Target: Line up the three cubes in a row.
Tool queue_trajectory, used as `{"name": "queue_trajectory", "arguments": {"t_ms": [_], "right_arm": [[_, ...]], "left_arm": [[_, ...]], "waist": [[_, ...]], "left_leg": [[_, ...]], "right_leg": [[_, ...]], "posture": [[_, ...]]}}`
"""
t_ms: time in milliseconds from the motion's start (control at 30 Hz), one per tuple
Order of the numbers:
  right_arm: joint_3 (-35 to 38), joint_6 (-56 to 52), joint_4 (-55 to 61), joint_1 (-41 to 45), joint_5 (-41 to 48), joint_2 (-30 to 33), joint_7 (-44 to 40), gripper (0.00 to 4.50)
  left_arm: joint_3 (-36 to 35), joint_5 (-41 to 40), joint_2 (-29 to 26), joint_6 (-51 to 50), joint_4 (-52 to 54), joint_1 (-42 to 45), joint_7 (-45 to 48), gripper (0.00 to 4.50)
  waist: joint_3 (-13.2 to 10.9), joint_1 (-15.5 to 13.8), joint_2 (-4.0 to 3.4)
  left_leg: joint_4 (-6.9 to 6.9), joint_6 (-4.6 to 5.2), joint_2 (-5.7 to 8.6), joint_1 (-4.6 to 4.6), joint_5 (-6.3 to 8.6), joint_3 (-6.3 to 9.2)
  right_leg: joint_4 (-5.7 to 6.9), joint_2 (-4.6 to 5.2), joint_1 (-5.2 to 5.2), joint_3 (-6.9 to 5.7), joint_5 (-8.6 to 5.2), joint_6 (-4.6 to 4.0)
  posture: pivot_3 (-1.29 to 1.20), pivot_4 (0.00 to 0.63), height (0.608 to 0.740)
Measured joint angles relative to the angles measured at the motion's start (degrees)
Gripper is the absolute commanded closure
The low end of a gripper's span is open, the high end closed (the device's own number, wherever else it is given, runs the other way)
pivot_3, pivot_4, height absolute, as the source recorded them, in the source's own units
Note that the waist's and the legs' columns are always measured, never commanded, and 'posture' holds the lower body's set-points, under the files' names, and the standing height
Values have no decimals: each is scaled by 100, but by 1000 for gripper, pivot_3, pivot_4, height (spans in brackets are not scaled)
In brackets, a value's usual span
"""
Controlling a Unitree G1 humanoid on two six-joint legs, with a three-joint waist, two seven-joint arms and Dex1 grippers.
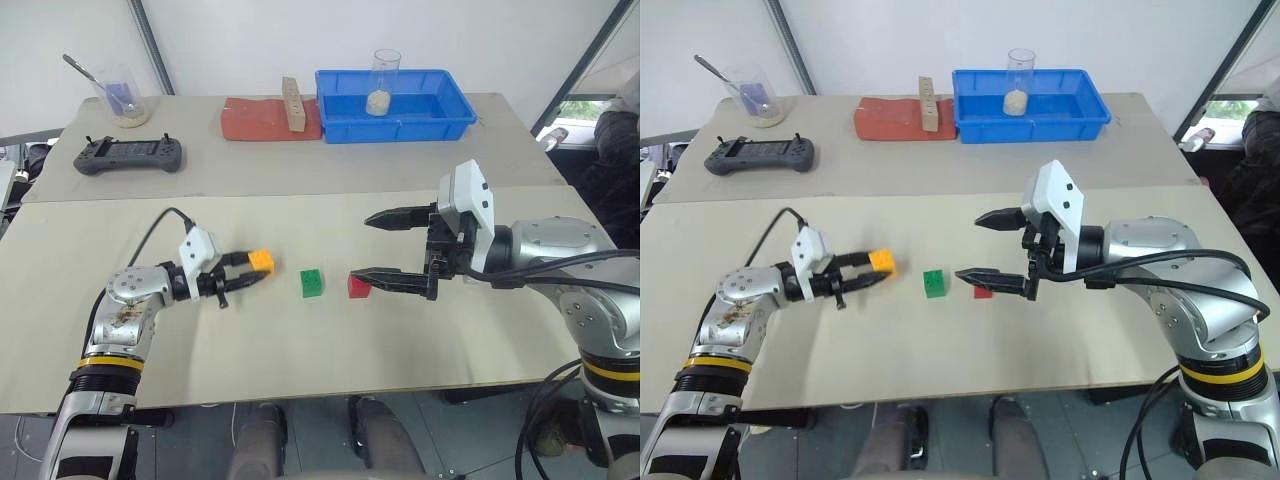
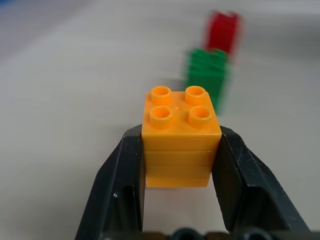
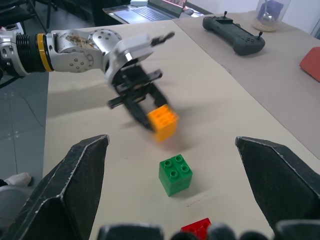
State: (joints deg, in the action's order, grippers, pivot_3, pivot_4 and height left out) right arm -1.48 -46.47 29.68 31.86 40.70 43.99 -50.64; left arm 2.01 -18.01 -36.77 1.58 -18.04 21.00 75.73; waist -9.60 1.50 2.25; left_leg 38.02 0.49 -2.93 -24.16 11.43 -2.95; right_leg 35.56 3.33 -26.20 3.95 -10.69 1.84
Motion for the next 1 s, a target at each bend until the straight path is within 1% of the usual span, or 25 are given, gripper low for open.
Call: {"name": "queue_trajectory", "arguments": {"t_ms": [100, 233, 433, 833, 900, 967, 1000], "right_arm": [[1, 0, 5, -18, 6, 2, -14, 0], [7, -1, 30, -78, 41, 7, -11, 0], [15, -5, 97, -104, 93, 40, 23, 0], [28, -8, 141, -185, 109, 135, 78, 0], [28, -8, 141, -208, 108, 135, 76, 0], [28, -7, 140, -213, 107, 136, 75, 0], [28, -7, 140, -215, 107, 136, 75, 0]], "left_arm": [[104, 14, -47, 199, -373, 128, 514, 3158], [189, 143, 4, 523, -988, 555, 798, 3158], [282, 335, 279, 915, -1748, 1063, 894, 3158], [278, 431, 346, 1304, -2221, 1251, 985, 3158], [274, 435, 348, 1331, -2277, 1271, 1004, 2077], [291, 506, 348, 1334, -2401, 1276, 1002, 1303], [303, 533, 350, 1334, -2467, 1277, 1002, 797]], "waist": [[0, -14, 0], [0, -62, 0], [0, -69, 0], [0, -63, 0], [0, -61, 0], [0, -52, 0], [0, -52, 0]], "left_leg": [[0, 0, 1, -1, 0, 0], [0, 0, 3, -3, -1, 0], [0, 1, 3, -12, 0, 2], [0, 2, 3, -5, 0, 2], [0, 2, 3, -5, -1, 2], [0, 2, 3, -6, -1, 2], [1, 2, 2, -6, -1, 3]], "right_leg": [[-1, 0, 0, 0, 0, 0], [-4, 2, 2, 0, 0, 1], [-14, 0, 2, 0, 5, 10], [-11, 0, 6, 0, 6, 9], [-10, 0, 6, 0, 6, 9], [-9, -1, 4, 0, 6, 9], [-9, -2, 4, 0, 6, 9]], "posture": [[0, 150, 740], [0, 150, 740], [0, 150, 740], [0, 150, 740], [0, 150, 740], [0, 150, 740], [0, 150, 740]]}}
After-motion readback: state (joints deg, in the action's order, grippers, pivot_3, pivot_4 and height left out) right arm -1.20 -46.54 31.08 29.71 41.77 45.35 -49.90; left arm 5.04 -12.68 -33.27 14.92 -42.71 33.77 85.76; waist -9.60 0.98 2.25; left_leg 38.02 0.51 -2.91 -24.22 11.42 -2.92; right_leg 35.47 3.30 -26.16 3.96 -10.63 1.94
